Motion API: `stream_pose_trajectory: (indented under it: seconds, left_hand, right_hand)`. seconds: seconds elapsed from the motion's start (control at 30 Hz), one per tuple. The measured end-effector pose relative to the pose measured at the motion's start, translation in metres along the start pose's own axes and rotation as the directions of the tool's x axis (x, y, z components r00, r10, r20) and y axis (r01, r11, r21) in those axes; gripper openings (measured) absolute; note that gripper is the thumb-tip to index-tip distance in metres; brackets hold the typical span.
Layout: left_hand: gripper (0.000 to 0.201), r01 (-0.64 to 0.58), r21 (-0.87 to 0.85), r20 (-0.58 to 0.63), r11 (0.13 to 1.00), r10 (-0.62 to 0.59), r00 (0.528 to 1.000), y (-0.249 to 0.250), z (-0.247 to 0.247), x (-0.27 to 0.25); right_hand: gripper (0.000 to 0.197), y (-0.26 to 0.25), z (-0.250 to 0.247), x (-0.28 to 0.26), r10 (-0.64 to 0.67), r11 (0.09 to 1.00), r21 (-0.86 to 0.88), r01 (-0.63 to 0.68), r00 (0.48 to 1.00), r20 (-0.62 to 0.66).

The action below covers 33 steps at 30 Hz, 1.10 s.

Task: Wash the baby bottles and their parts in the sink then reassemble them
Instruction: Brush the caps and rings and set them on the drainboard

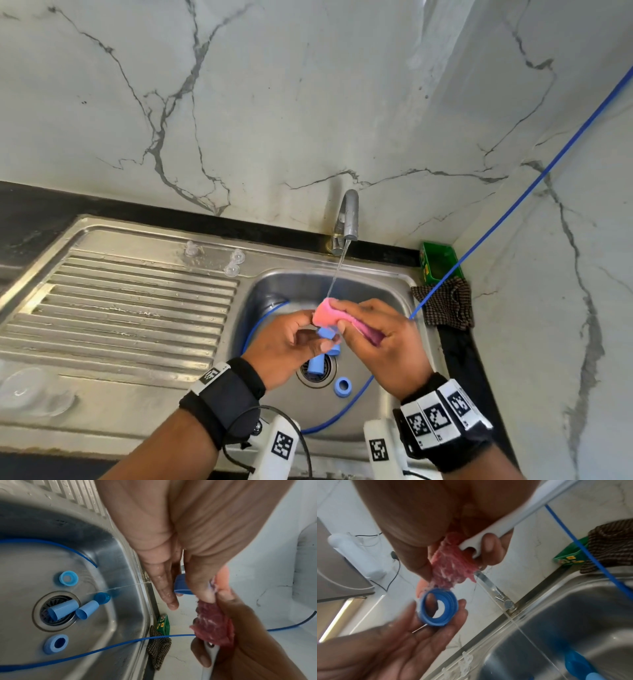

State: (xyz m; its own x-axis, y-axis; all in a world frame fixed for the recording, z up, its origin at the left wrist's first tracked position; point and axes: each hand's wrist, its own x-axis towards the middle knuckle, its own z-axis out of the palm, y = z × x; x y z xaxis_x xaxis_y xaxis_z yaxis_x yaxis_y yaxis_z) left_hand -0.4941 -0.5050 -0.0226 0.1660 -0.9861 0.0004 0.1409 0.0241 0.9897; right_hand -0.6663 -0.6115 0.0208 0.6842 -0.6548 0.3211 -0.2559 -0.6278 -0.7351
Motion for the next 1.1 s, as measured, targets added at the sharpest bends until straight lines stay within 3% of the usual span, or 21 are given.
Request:
stream_pose_trajectory:
  seconds: [0.17,0.3,0.4,0.53,0.63,0.73,0.87,1.0,1.1]
  left_hand:
    - [0.043,0.090,-0.169,-0.017,0.982,-0.094,0.995,0.002,0.001,0.002]
    - [0.031,0.103,-0.140,-0.034,0.985,-0.109,0.993,0.005,0.002,0.004]
    - [0.036,0.097,-0.141,-0.024,0.985,-0.101,0.995,0.007,0.004,0.004]
    - [0.034,0.067,-0.058,-0.024,0.996,-0.069,0.997,0.004,0.010,0.007]
    - [0.042,0.072,-0.134,-0.051,0.988,-0.079,0.996,0.005,0.020,0.006]
    - [0.046,0.058,-0.133,-0.102,0.989,-0.072,0.992,0.005,0.027,0.005]
    - [0.034,0.057,-0.110,-0.119,0.992,-0.070,0.990,0.005,0.032,0.005]
    - [0.072,0.073,-0.223,-0.153,0.972,-0.109,0.982,0.006,0.039,0.006]
    - [0.079,0.058,-0.235,-0.185,0.970,-0.103,0.977,0.005,0.043,0.006]
  right_hand:
    - [0.036,-0.001,0.007,-0.001,0.001,1.000,0.000,-0.001,1.000,-0.022]
    - [0.035,0.002,0.006,0.000,0.090,0.996,0.003,-0.090,0.993,-0.079]
    - [0.033,0.001,0.002,-0.005,0.012,1.000,0.026,-0.011,0.998,-0.061]
    - [0.035,0.011,-0.004,-0.008,0.115,0.993,0.016,-0.114,0.990,-0.081]
    - [0.037,0.014,-0.007,-0.012,0.062,0.997,0.051,-0.059,0.997,-0.056]
    - [0.036,0.019,-0.011,-0.012,0.119,0.990,0.080,-0.115,0.992,-0.052]
    - [0.035,0.033,-0.015,-0.013,0.132,0.989,0.070,-0.129,0.991,-0.034]
    - [0.031,0.042,-0.019,-0.018,0.172,0.977,0.129,-0.167,0.985,-0.024]
    - [0.034,0.039,-0.023,-0.022,0.151,0.971,0.191,-0.147,0.989,-0.006]
